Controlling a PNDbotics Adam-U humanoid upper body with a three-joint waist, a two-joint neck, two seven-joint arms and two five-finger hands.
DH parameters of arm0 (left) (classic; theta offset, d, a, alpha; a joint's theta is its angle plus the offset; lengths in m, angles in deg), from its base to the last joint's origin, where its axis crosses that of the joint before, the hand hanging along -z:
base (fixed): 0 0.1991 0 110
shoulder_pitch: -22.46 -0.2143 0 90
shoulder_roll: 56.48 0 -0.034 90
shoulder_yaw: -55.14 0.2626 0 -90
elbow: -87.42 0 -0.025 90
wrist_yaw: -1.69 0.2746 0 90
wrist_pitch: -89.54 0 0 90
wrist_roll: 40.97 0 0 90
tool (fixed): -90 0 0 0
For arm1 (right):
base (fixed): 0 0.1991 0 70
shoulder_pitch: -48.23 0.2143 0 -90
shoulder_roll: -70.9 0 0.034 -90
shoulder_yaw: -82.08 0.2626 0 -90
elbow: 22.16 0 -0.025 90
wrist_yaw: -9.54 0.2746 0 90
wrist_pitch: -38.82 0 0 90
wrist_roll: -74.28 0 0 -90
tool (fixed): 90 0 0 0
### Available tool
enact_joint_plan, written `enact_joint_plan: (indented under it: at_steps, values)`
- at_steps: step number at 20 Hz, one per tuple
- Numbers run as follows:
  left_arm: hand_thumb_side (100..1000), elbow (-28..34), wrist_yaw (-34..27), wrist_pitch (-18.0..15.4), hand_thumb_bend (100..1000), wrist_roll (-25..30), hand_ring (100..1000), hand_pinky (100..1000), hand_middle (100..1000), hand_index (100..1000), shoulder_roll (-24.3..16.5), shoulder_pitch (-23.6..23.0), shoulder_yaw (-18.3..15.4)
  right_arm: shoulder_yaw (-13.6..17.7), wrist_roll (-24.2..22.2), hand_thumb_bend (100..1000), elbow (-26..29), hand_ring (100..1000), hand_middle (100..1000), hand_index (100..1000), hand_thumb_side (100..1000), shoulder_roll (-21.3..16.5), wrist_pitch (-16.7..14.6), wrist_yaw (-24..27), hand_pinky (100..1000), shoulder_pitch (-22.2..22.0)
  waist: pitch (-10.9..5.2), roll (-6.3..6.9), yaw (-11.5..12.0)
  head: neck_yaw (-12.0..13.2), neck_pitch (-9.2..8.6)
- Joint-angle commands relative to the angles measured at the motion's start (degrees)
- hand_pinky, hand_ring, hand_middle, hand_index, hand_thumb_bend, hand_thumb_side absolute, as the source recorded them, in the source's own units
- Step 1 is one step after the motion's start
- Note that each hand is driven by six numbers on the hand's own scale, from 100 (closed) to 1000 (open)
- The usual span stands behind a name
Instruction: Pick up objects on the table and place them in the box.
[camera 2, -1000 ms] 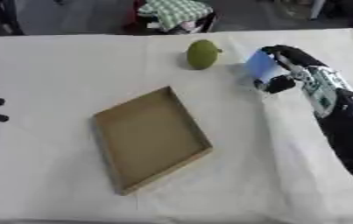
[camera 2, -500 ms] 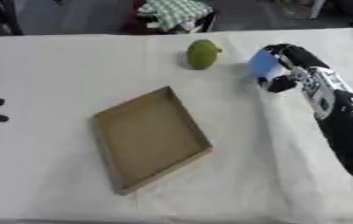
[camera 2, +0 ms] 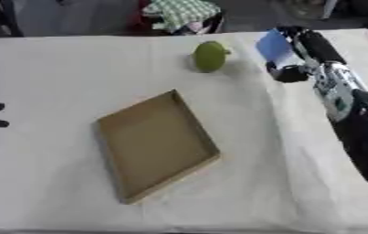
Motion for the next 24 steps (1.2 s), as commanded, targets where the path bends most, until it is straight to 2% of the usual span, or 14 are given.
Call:
enact_joint_plan:
  at_steps: [1, 6, 11, 16, 18, 20, 24]
  values:
    - [727, 0.8, -0.1, -0.1, 100, 0.0, 748, 613, 795, 735, -0.7, 0.4, 0.0, -1.4, -2.0, 250, 6.9, 640, 520, 656, 178, -2.9, -0.6, 3.7, 635, 0.3, -0.72, -0.08, -0.1, -0.1, 0.29]
    - [728, 0.8, -0.1, -0.1, 100, 0.1, 747, 613, 795, 735, -0.7, 0.5, 0.1, -5.4, -7.9, 253, 16.6, 649, 524, 659, 184, -3.8, -1.9, 9.9, 643, -0.5, -0.66, -0.12, -0.1, -0.3, 0.29]
    - [729, 0.8, -0.1, -0.1, 100, 0.2, 747, 613, 795, 735, -0.7, 0.5, 0.2, -9.8, -18.7, 252, 23.1, 659, 533, 671, 172, -3.8, -2.6, 18.9, 650, -1.0, -0.58, -0.14, 0.2, -0.5, 0.29]
    - [729, 0.8, -0.1, -0.1, 100, 0.4, 747, 614, 795, 735, -0.7, 0.6, 0.4, -13.4, -33.3, 227, 25.1, 683, 564, 697, 174, -2.5, -5.5, 28.0, 668, -1.2, -0.54, -0.16, 0.4, -0.8, 0.29]
    - [729, 0.8, -0.1, -0.1, 100, 0.4, 747, 614, 795, 735, -0.7, 0.6, 0.3, -14.1, -37.8, 229, 25.3, 693, 581, 725, 182, -1.8, -6.4, 30.5, 674, -1.1, -0.51, -0.17, 0.5, -0.9, 0.29]
    - [729, 0.8, -0.1, -0.1, 100, 0.4, 747, 614, 795, 735, -0.7, 0.6, 0.4, -14.7, -41.1, 231, 25.9, 699, 591, 743, 189, -1.2, -7.1, 32.0, 678, -0.9, -0.49, -0.21, 0.5, -1.0, 0.29]
    - [730, 0.8, -0.1, -0.1, 100, 0.5, 747, 614, 795, 735, -0.6, 0.7, 0.5, -16.1, -44.6, 238, 27.4, 710, 614, 795, 199, 0.4, -7.8, 33.4, 683, -0.4, -0.52, -0.29, 0.6, -1.2, 0.29]
